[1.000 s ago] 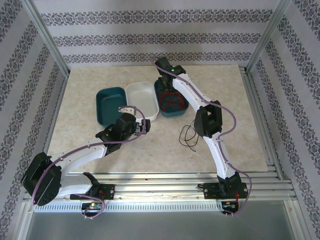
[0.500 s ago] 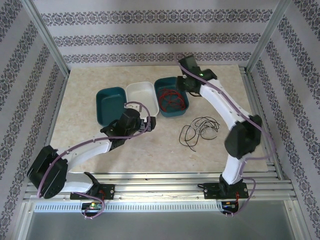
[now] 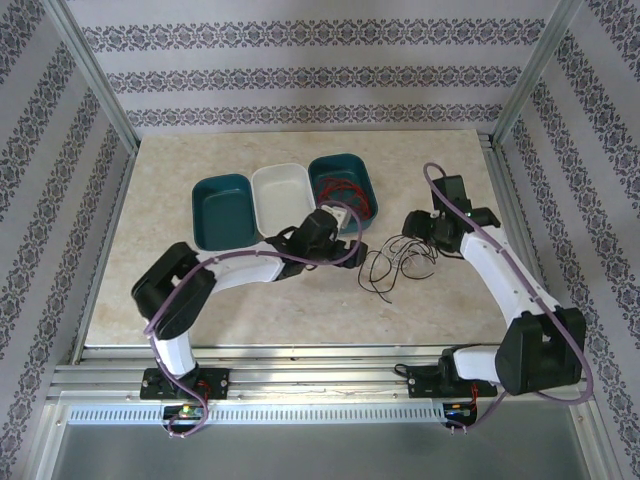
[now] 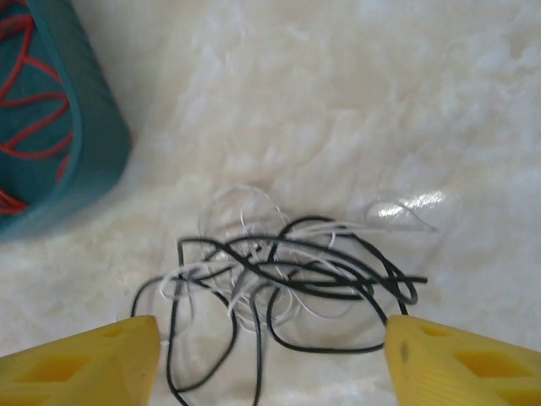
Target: Untangle the cables
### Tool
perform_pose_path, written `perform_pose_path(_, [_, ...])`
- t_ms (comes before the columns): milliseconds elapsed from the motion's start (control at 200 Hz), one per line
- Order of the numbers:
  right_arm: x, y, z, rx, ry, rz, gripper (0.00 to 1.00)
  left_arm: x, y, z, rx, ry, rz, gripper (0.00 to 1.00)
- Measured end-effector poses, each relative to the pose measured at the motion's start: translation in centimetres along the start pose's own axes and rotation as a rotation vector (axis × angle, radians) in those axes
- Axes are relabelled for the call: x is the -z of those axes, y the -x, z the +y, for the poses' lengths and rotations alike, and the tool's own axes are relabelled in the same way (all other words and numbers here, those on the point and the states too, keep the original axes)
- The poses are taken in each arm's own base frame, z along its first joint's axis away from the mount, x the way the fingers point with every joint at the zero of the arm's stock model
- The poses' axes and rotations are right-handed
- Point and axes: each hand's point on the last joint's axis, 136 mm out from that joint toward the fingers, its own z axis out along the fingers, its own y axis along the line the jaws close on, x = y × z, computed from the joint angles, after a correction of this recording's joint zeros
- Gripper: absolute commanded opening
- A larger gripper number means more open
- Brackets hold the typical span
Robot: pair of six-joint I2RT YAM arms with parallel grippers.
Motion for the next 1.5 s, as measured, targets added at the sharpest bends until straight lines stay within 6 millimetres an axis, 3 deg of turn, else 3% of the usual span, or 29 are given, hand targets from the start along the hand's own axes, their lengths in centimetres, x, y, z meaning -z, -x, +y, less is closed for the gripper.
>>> perform_pose_path(110, [-0.5, -1.0, -1.2, -0.027, 0.002, 0.013, 0.76, -2.6, -1.4, -1.5, -0.019, -0.044, 0.052, 0.86])
perform_pose_path(260, [-1.8, -0.8, -2.4, -0.061, -0.006, 0.032, 0.73, -5.3, -2.1, -2.3, -0.044, -0.062, 0.091, 0.84])
perform_pose_path(410, [-4.2, -1.1, -2.4, -0.055, -0.005, 0.083, 0.6, -6.9, -2.3, -2.0, -0.063, -0.031, 0.121, 0.76])
perform_pose_path(565, [-6.2, -1.9, -2.5, -0.047, -0.007, 0.14, 0.43, -8.0, -2.9, -1.0, -0.076, 0.022, 0.147, 0.61])
perform_pose_path(769, [-6.9, -2.1, -2.4, -0.049, -0.004, 0.158, 0.33, -7.9, -3.2, -0.5, -0.078, 0.049, 0.16, 0.31])
perform_pose_path(949, [-6.9, -2.9, -2.6, -0.057, 0.001, 0.168, 0.23, -7.5, -3.9, 0.2, -0.069, 0.067, 0.16, 0.15])
perform_pose_path(1229, [-5.0, -3.6, -1.9, -0.075, 0.049, 0.136, 0.14, -3.7, -5.8, 1.9, -0.046, 0.113, 0.175, 0.09])
perform_pose_path(1424, [-3.6, -4.9, 2.0, -0.003, 0.117, 0.127, 0.0, -0.6, -5.2, 3.4, -0.015, 0.146, 0.133, 0.1])
perform_pose_path(1499, [-3.2, -5.8, 3.5, 0.027, 0.137, 0.138, 0.0, 0.2, -5.0, 4.1, 0.0, 0.162, 0.116, 0.11])
